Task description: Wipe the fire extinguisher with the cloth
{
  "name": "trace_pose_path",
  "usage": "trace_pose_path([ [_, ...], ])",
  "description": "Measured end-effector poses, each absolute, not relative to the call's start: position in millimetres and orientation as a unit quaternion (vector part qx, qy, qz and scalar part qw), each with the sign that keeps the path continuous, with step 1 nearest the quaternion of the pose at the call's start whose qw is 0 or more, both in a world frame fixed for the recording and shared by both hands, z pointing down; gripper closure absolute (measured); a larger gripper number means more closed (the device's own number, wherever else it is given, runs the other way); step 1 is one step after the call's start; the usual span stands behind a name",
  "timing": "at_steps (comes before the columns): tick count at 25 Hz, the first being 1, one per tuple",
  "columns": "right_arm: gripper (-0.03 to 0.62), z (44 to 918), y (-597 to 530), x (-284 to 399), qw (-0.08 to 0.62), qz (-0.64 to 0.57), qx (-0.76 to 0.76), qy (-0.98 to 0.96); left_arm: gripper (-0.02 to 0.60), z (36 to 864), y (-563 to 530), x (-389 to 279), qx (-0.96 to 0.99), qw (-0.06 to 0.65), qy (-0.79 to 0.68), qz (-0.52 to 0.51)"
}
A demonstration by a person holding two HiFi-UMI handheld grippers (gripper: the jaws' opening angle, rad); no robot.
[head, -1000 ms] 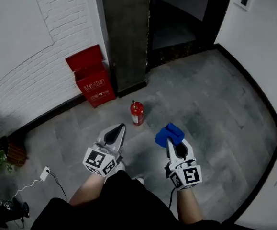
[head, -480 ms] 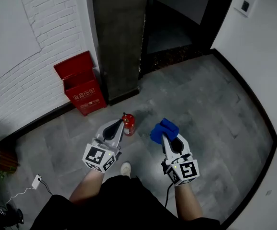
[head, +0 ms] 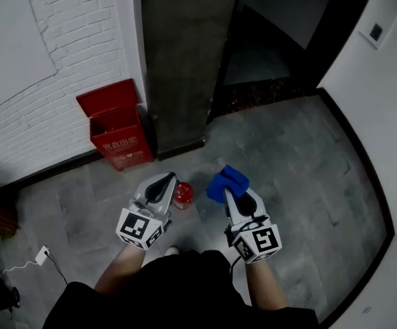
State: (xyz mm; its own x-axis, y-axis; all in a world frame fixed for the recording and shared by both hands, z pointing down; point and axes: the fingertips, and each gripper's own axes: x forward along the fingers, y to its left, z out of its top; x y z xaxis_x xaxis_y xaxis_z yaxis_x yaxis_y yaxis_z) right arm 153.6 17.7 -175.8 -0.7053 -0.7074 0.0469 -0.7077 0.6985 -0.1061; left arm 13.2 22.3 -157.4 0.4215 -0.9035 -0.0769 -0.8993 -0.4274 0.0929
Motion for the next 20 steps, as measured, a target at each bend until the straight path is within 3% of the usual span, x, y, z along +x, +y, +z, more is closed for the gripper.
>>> trace_pose_path([
  [13, 0.522, -132.3, -117.2, 137.5, 0.07, 0.104, 0.167, -0.978, 0.58, -136.7, -65.3, 21.2, 0.737, 0.05, -0.672, -0.049],
  [20, 0.522, -87.5, -114.0, 110.6, 0.081, 0.122, 0.203, -0.968, 0.58, -103.0, -69.9, -8.3, 0.757, 0.062, -0.649, -0.038],
])
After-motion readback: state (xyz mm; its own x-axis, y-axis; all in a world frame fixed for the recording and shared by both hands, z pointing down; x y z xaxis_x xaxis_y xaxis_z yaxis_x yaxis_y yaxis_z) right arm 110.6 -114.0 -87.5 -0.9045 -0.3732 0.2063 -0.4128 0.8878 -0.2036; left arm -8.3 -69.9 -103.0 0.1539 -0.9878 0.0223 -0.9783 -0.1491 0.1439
